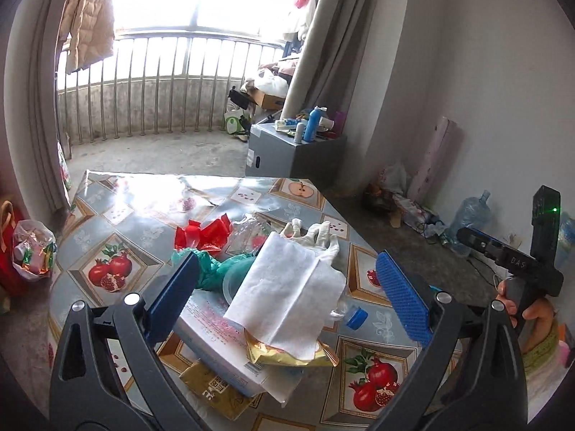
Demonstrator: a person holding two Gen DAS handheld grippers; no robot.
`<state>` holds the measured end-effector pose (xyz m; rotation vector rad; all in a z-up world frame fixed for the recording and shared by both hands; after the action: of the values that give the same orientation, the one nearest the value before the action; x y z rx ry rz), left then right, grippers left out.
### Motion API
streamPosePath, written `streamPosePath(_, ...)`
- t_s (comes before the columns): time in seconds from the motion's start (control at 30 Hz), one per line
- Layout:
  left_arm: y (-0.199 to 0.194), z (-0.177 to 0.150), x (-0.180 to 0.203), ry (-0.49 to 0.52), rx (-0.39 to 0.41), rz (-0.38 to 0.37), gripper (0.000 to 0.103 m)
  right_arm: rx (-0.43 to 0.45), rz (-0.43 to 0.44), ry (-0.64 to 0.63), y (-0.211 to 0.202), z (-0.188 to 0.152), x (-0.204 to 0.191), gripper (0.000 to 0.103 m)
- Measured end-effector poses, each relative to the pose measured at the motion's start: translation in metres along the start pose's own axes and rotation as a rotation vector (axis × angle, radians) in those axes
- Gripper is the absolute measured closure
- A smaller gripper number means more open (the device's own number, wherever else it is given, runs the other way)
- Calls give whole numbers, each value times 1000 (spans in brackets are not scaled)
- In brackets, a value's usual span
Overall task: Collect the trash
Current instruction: 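Move both tools back toward the table, then grasp the white tissue with the left tool while the right tool grasps the Pepsi bottle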
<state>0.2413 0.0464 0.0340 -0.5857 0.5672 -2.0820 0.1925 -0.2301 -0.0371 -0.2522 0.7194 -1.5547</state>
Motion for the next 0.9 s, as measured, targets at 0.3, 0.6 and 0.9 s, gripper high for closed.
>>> streamPosePath(0.3,63,-5,4,58,-111,-51,26,-188,175,45,77,-7,-23,47)
streamPosePath(0.6,132,-22,-2,105,-278,-17,49,-353,297,68,141,-21,-41,69)
streamPosePath(0.9,151,-31,-19,94,-345,49,75,-410,338,62,166,-24,-52,73)
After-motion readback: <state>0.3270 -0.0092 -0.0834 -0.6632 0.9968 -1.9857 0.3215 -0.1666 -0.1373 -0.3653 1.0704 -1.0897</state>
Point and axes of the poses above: each gripper's, at about its wrist camera, not at the fingertips, and y roughly the way its jaws point, x to its right, z to its top, the point moved 6 cm from there along y, roughly the way its jaws point, and after that the axes turned 5 degrees about -x, right-handed, at the moved point
